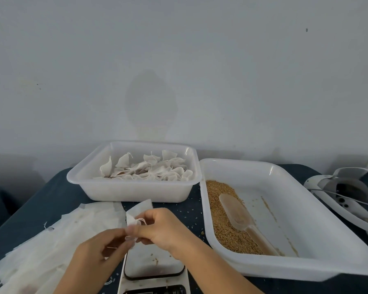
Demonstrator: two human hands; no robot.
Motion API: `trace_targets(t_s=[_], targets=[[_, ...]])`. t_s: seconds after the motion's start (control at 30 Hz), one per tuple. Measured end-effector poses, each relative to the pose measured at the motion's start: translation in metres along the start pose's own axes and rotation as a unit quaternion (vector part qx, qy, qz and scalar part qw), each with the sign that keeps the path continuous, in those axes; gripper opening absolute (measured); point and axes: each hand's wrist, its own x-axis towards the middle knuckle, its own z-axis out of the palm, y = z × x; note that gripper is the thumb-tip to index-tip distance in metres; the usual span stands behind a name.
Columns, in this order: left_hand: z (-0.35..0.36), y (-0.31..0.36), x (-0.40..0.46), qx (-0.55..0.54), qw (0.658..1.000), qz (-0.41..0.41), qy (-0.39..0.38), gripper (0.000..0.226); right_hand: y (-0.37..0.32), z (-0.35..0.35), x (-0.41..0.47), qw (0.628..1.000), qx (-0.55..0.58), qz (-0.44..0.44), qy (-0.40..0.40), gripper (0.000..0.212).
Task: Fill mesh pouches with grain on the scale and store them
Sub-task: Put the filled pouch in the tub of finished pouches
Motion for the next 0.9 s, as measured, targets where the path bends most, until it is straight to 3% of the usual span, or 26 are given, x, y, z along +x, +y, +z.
trace_targets(t_s=[0.23,0.4,0.53,0.6,0.67,0.73,0.8,0.9], targets=[[0.008,0.011,-0.003,-0.033,0.998,-0.042,-0.026,0.011,0.005,-0.015,-0.016,0.998,0.035,-0.028,-0.044,0.034],[0.014,0.018,-0.001,-0.056,0.995,-0.081,-0.034,0.016,0.011,-0.011,-0.016,0.997,-0.041,-0.066,0.016,0.028],[0.015,0.017,-0.001,-0.044,0.993,-0.107,0.006,0.028,0.011,-0.008,-0.016,0.988,-0.126,-0.07,0.046,0.027],[0.01,0.014,-0.002,-0.007,0.998,-0.063,0.009,0.037,0.01,-0.009,-0.016,0.98,-0.174,-0.069,0.063,0.029],[0.008,0.013,-0.003,0.066,0.997,0.032,-0.018,0.038,0.008,-0.01,-0.015,0.976,-0.198,-0.068,0.064,0.025],[0.002,0.015,-0.002,0.156,0.976,0.147,-0.031,0.025,0.003,-0.011,-0.014,0.976,-0.2,-0.054,0.061,0.018],[-0.003,0.013,0.0,0.203,0.955,0.211,-0.045,0.01,-0.002,-0.015,-0.013,0.977,-0.206,-0.036,0.051,0.017],[-0.009,-0.001,0.009,0.242,0.93,0.276,-0.038,0.039,-0.011,-0.024,-0.012,0.976,-0.217,-0.003,0.003,0.02]])
